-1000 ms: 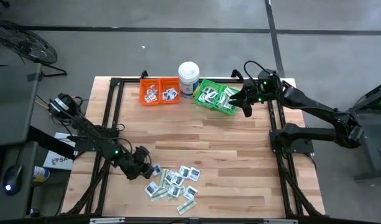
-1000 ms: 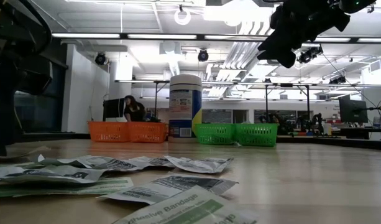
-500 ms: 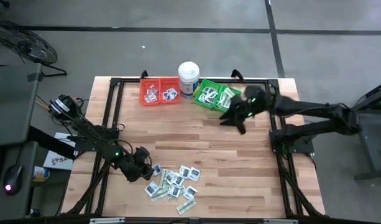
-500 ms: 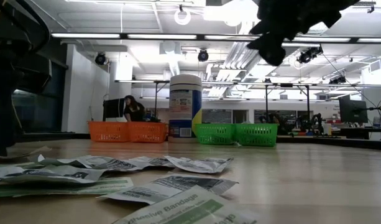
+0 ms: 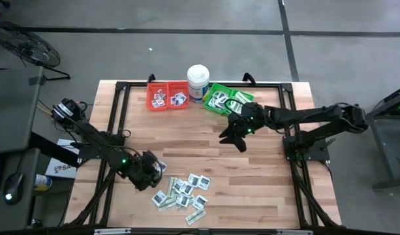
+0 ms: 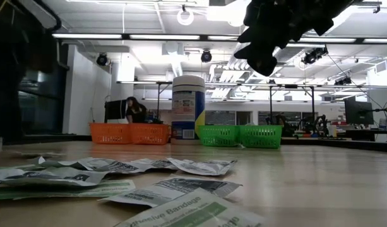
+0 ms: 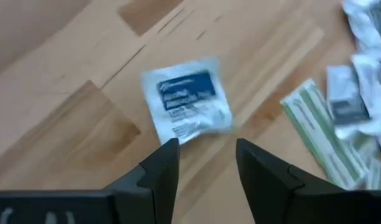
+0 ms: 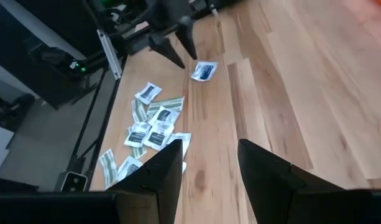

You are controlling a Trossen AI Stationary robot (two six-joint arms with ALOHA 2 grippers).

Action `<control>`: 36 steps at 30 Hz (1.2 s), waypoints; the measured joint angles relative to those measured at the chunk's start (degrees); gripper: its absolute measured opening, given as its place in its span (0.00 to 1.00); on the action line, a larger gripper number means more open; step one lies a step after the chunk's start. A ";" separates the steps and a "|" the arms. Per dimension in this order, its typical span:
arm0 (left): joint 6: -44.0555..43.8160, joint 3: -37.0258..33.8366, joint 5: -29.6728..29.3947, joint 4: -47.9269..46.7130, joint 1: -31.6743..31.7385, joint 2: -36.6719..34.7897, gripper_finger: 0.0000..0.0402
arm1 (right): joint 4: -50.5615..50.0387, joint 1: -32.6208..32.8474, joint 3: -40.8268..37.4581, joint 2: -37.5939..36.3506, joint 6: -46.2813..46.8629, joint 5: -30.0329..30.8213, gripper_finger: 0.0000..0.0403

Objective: Pick & Place First Aid Supplies
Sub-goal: Put the blue alcohol pad into the right orange bin

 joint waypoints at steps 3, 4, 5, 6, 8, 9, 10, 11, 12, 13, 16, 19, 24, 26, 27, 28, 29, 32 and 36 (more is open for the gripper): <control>3.09 2.44 -0.17 -5.15 0.06 0.63 0.39 | 0.07 -0.46 0.00 0.00 -0.41 0.01 0.37; 3.91 2.75 -0.23 -5.54 0.37 0.66 0.39 | 0.18 -0.54 0.00 0.00 -0.47 0.01 0.37; 4.45 3.01 -0.33 -5.58 0.45 0.46 0.39 | 0.14 -0.58 0.00 0.00 -0.52 -0.01 0.37; 4.94 3.07 -0.71 -4.99 0.47 0.40 0.39 | 0.13 -0.58 0.00 -0.02 -0.54 0.01 0.37; 5.12 3.08 -2.05 -5.37 0.65 0.46 0.39 | 0.13 -0.58 0.00 -0.02 -0.54 0.01 0.37; 5.23 3.06 -3.03 -5.62 0.75 0.48 0.39 | 0.14 -0.58 0.00 -0.02 -0.60 -0.01 0.37; 5.84 3.09 -3.56 -5.62 0.92 0.66 0.39 | 0.17 -0.58 0.00 -0.02 -0.73 -0.02 0.37; 7.24 3.10 -3.67 -5.72 1.62 0.91 0.39 | 0.15 -0.58 0.00 -0.02 -0.76 -0.03 0.37; 9.62 3.10 -3.56 -6.06 2.38 1.19 0.39 | 0.15 -0.58 0.00 -0.02 -0.79 -0.02 0.37; 13.05 3.10 -3.28 -6.04 3.12 1.50 0.39 | 0.13 -0.58 0.00 -0.02 -0.88 -0.01 0.37; 28.01 3.10 -1.07 -3.12 5.55 2.32 0.39 | 0.15 -0.58 0.00 -0.02 -1.00 -0.29 0.37; 43.27 3.10 2.65 0.14 7.86 3.31 0.39 | 0.10 -0.58 0.00 -0.02 -1.00 -0.85 0.37; 58.85 3.16 9.40 2.55 10.16 3.98 0.39 | 0.10 -0.58 0.00 -0.04 -1.00 -0.97 0.37; 60.52 3.16 9.62 1.89 10.18 4.11 0.39 | 0.10 -0.58 0.00 -0.04 -0.98 -0.97 0.37; 60.90 3.16 9.48 1.05 10.16 4.11 0.39 | 0.12 -0.58 0.00 -0.04 -0.96 -0.95 0.37; 61.28 3.16 9.49 0.20 10.04 4.11 0.39 | 0.13 -0.58 0.00 -0.04 -0.96 -0.95 0.37; 61.75 3.16 9.67 -0.26 10.05 4.23 0.39 | 0.10 -0.58 0.00 -0.04 -0.93 -0.95 0.37; 62.16 3.19 10.92 -1.79 10.05 5.12 0.39 | 0.12 -0.58 0.00 -0.04 -0.93 -0.95 0.37; 64.65 3.36 10.97 -0.68 10.05 6.17 0.39 | 0.16 -0.58 0.00 -0.04 -0.84 -0.85 0.37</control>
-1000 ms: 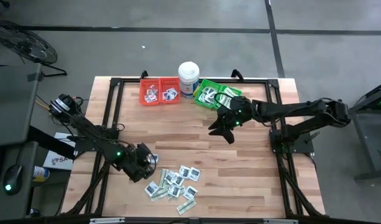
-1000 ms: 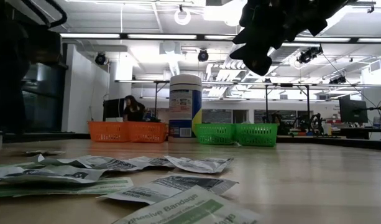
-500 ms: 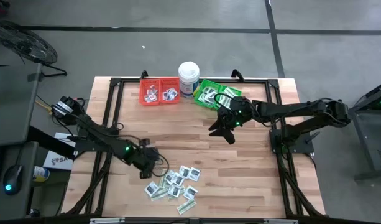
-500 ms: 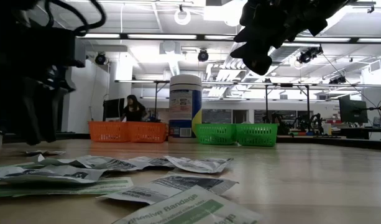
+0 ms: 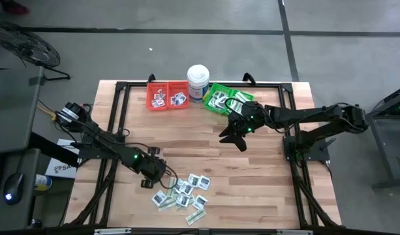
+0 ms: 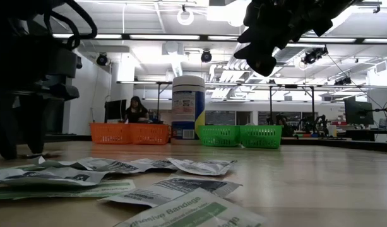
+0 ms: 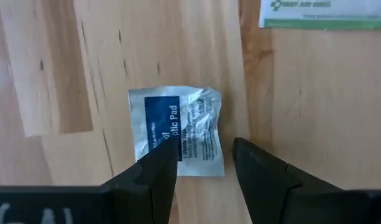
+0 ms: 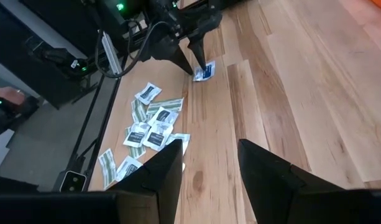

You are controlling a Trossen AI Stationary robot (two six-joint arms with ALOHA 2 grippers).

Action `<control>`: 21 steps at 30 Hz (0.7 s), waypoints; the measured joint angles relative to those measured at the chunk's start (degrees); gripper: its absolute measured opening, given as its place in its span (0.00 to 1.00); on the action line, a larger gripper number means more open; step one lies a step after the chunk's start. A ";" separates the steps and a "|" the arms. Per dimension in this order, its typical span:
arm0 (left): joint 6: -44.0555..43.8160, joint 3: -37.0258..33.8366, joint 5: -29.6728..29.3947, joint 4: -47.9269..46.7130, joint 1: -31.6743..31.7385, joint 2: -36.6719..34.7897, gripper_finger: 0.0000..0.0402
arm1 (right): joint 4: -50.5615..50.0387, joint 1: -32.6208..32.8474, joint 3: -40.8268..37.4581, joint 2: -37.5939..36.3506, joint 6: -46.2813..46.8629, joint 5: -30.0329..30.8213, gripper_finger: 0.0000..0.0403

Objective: Pick & Place First Aid Supplies
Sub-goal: Put the blue alcohol pad into the right orange bin

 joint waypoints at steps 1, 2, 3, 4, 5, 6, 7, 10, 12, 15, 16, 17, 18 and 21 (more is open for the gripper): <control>0.52 -0.02 0.18 0.00 0.00 0.37 0.39 | 0.06 0.00 0.00 0.00 0.08 0.02 0.37; 0.78 0.06 0.80 0.22 0.00 1.08 0.39 | 0.25 0.00 0.00 0.00 0.06 0.03 0.37; 0.87 0.10 1.26 0.24 0.00 1.85 0.39 | 0.40 0.00 0.00 0.00 0.07 0.08 0.37; 0.89 0.11 1.56 0.23 0.00 2.50 0.39 | 0.41 0.00 0.00 0.00 0.10 0.17 0.37; 0.89 0.15 1.62 0.14 0.00 3.20 0.39 | 0.49 0.00 0.00 0.00 0.10 0.25 0.37; 0.89 0.21 1.72 -0.18 0.00 4.13 0.39 | 0.60 0.00 0.00 0.00 0.08 0.23 0.37; 0.94 0.33 1.84 -0.51 0.00 4.96 0.39 | 0.62 0.00 0.00 0.00 0.13 0.25 0.37; 0.98 0.35 1.95 -0.66 0.00 6.10 0.38 | 0.81 0.00 0.00 0.00 0.28 0.24 0.37; 0.79 0.37 1.92 -0.90 0.02 6.26 0.37 | 0.79 0.00 0.00 0.00 0.28 0.24 0.37; 0.13 0.37 2.46 -1.40 0.00 6.34 0.30 | 0.77 0.00 0.00 0.00 0.41 0.23 0.37; -0.02 0.37 2.72 -1.47 0.00 6.34 0.27 | 0.79 0.00 0.00 0.00 0.43 0.23 0.37; 0.00 0.37 3.04 -1.46 0.00 6.34 0.24 | 0.79 0.00 0.00 0.00 0.43 0.23 0.37; -0.02 0.37 3.19 -1.46 -0.02 6.34 0.20 | 0.79 0.00 0.00 0.00 0.47 0.23 0.37; -0.05 0.37 3.44 -1.31 -0.07 6.36 0.09 | 0.72 0.00 0.00 0.00 0.51 0.22 0.37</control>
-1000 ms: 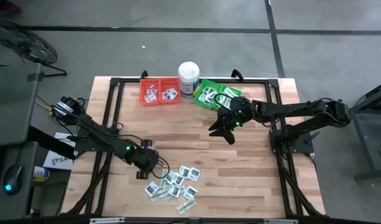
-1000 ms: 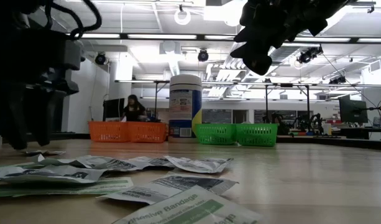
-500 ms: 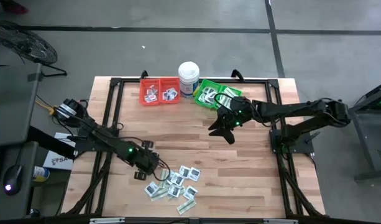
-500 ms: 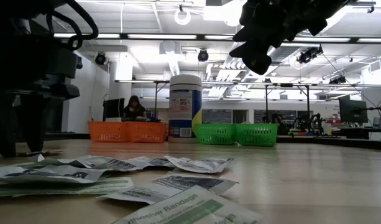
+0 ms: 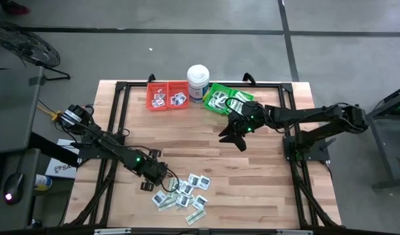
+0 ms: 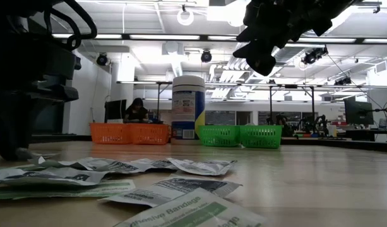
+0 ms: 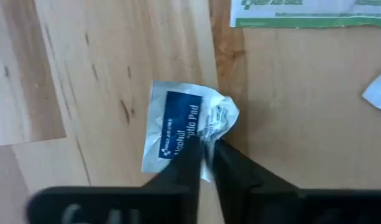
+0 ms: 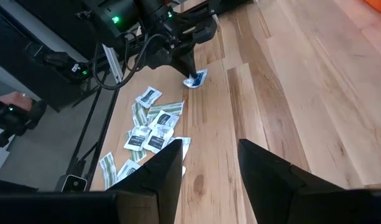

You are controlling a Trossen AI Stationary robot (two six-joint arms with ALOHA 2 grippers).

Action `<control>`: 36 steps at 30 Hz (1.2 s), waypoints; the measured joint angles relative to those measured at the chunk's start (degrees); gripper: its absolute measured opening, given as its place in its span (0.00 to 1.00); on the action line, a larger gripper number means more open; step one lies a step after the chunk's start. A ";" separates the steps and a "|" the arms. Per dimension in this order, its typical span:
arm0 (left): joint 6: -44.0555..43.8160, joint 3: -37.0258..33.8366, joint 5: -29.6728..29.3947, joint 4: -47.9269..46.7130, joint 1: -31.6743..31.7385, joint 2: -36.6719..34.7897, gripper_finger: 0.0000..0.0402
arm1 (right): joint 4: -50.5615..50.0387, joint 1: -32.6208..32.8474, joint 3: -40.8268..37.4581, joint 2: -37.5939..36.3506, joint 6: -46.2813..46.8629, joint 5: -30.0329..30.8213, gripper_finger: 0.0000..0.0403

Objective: Pick & Place First Aid Supplies
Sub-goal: Put the blue alcohol pad into the right orange bin

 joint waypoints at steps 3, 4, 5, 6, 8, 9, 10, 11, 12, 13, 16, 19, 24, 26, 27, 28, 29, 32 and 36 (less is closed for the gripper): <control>-1.47 0.00 0.73 -0.01 0.00 0.00 0.02 | -0.02 0.00 0.00 0.00 0.50 -0.04 0.37; -2.26 0.00 0.84 -0.04 0.00 0.00 0.02 | -0.01 0.00 0.00 0.00 0.74 -0.06 0.37; -2.95 0.01 0.82 -0.11 0.00 0.00 0.02 | -0.01 0.00 0.00 0.00 0.84 -0.24 0.37; -3.74 0.24 0.78 -0.48 0.00 0.03 0.02 | -0.01 0.00 0.00 0.00 0.84 -0.32 0.37; -4.24 1.45 0.38 -2.15 0.04 0.13 0.01 | -0.01 0.00 0.00 0.00 0.87 -0.83 0.37; -4.20 2.43 -0.58 -3.41 0.07 0.15 0.01 | -0.03 0.00 0.00 0.00 0.87 -1.14 0.37; -4.00 3.75 -1.48 -4.89 0.08 0.22 0.01 | -0.01 0.00 0.00 0.00 0.87 -1.38 0.37; -3.50 5.25 -2.41 -6.47 0.09 0.41 0.01 | 0.01 0.00 0.00 0.00 0.87 -1.45 0.37; -2.45 6.79 -4.58 -8.30 0.09 0.51 0.00 | 0.04 0.00 0.00 0.00 0.82 -1.46 0.37; -1.42 8.07 -6.66 -10.85 0.24 0.55 0.00 | 0.14 0.00 0.00 0.00 0.45 -1.48 0.37; 0.82 12.80 -11.88 -12.78 0.39 0.47 0.00 | 0.27 -0.03 0.00 0.00 -0.71 -1.49 0.37; 0.96 16.51 -16.52 -17.52 0.79 0.31 0.00 | 0.59 -0.20 0.00 -0.01 -1.70 -1.29 0.37; 3.53 21.70 -24.75 -19.31 4.52 0.16 0.00 | 0.58 -0.20 0.00 0.00 -2.13 -1.20 0.37; 6.05 23.05 -25.03 -19.56 7.12 0.33 0.00 | 0.58 -0.20 0.00 -0.01 -2.16 -1.13 0.37; 7.98 23.81 -24.90 -19.03 8.65 0.30 0.00 | 0.60 -0.20 0.00 0.00 -2.17 -1.13 0.37; 10.13 24.44 -24.73 -18.22 10.35 0.22 0.00 | 0.67 -0.20 0.00 -0.01 -2.17 -1.13 0.37; 12.26 24.75 -24.52 -17.46 12.42 0.17 0.00 | 0.82 -0.20 0.00 -0.01 -2.17 -1.13 0.37; 20.30 24.68 -21.98 -13.96 19.29 0.20 0.00 | 1.06 -0.24 0.00 0.00 -2.17 -0.62 0.37; 29.85 24.72 -16.62 -10.33 29.65 0.20 0.00 | 1.08 -0.24 0.00 0.00 -2.19 1.33 0.37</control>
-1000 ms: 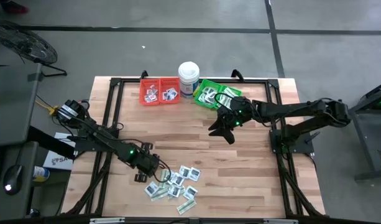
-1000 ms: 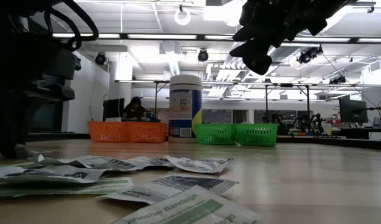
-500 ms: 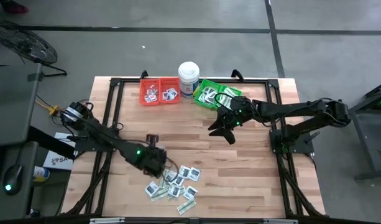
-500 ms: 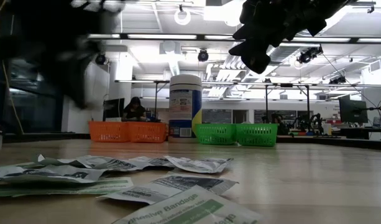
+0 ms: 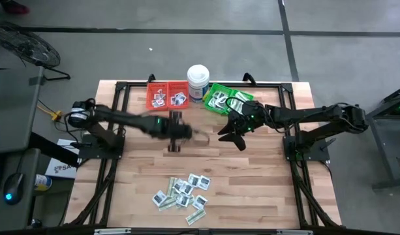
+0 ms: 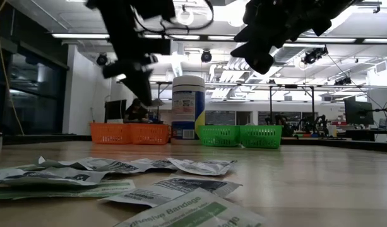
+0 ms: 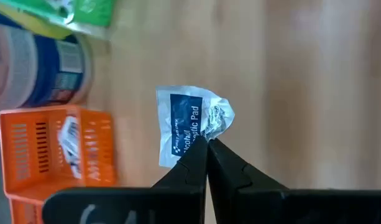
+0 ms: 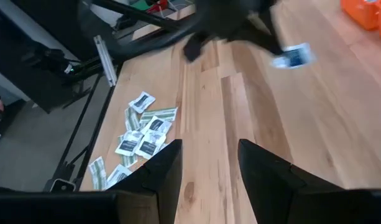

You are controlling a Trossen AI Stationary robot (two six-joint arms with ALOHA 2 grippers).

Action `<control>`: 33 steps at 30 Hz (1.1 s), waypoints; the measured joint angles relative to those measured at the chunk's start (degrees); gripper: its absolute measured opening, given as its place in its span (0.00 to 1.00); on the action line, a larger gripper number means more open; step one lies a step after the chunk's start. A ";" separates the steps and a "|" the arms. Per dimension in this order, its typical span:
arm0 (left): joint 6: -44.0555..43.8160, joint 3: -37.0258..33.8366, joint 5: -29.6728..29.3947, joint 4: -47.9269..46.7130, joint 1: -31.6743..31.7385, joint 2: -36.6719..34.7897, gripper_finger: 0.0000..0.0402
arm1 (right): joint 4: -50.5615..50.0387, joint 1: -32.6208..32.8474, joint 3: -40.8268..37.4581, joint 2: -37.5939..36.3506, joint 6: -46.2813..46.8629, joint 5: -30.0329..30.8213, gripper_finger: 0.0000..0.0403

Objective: Pick & Place First Aid Supplies
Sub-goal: Put the blue alcohol pad into the right orange bin

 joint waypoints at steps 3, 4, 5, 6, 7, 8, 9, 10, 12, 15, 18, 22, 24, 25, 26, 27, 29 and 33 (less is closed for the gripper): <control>6.62 0.00 5.43 2.64 7.97 0.00 0.00 | 0.04 -0.25 0.00 0.00 0.31 1.00 0.37; 8.56 0.00 7.65 3.42 10.54 0.00 0.00 | 0.04 -0.46 0.00 -0.02 0.61 1.09 0.37; 10.38 0.00 9.57 4.17 13.14 0.00 0.00 | 0.04 -0.77 0.00 0.00 1.11 1.17 0.37; 11.80 0.00 12.03 4.78 15.69 0.00 0.00 | 0.04 -1.14 0.00 0.00 1.66 1.25 0.37; 13.00 0.02 14.53 5.03 18.27 -0.02 0.00 | 0.05 -1.47 0.00 0.00 1.97 1.26 0.37; 14.01 0.02 16.86 4.94 20.74 -0.02 0.00 | 0.07 -1.74 0.00 0.00 2.14 1.29 0.37; 14.60 0.02 19.05 4.77 23.18 -0.02 0.00 | 0.09 -2.07 0.00 -0.02 2.62 1.39 0.37; 15.11 0.02 20.81 4.77 25.31 -0.02 0.00 | 0.09 -2.39 0.00 -0.02 3.19 1.59 0.37; 15.97 0.02 23.80 5.36 29.18 -0.03 0.00 | 0.09 -3.01 0.00 0.00 4.04 2.18 0.37; 16.28 0.04 28.39 7.76 34.33 -0.04 0.00 | 0.11 -3.74 0.00 0.00 5.16 3.63 0.37; 17.58 0.04 31.32 10.06 38.36 0.03 0.00 | 0.10 -4.54 0.00 0.00 7.89 6.77 0.37; 20.03 0.09 32.42 11.52 41.76 0.59 0.00 | 0.31 -5.15 0.00 -0.02 4.21 7.51 0.37; 21.58 0.09 32.45 11.92 42.96 0.85 0.00 | 0.28 -5.20 0.00 -0.02 -1.33 7.36 0.37; 22.10 0.09 32.52 12.16 43.40 1.29 0.00 | 0.22 -5.16 0.00 -0.02 -3.97 7.58 0.37; 22.18 0.09 32.79 12.31 44.01 1.67 0.00 | 0.22 -5.16 0.00 -0.02 -6.58 8.17 0.37; 22.34 0.05 33.48 12.29 44.71 1.95 0.00 | 0.23 -5.16 0.00 -0.02 -9.31 9.00 0.37; 23.41 0.15 35.43 13.63 45.49 3.03 0.00 | 0.36 -5.09 0.00 -0.02 -14.08 10.94 0.37; 24.09 0.02 36.67 14.65 45.87 6.37 0.00 | 1.34 -5.08 0.00 -0.02 -18.43 13.39 0.37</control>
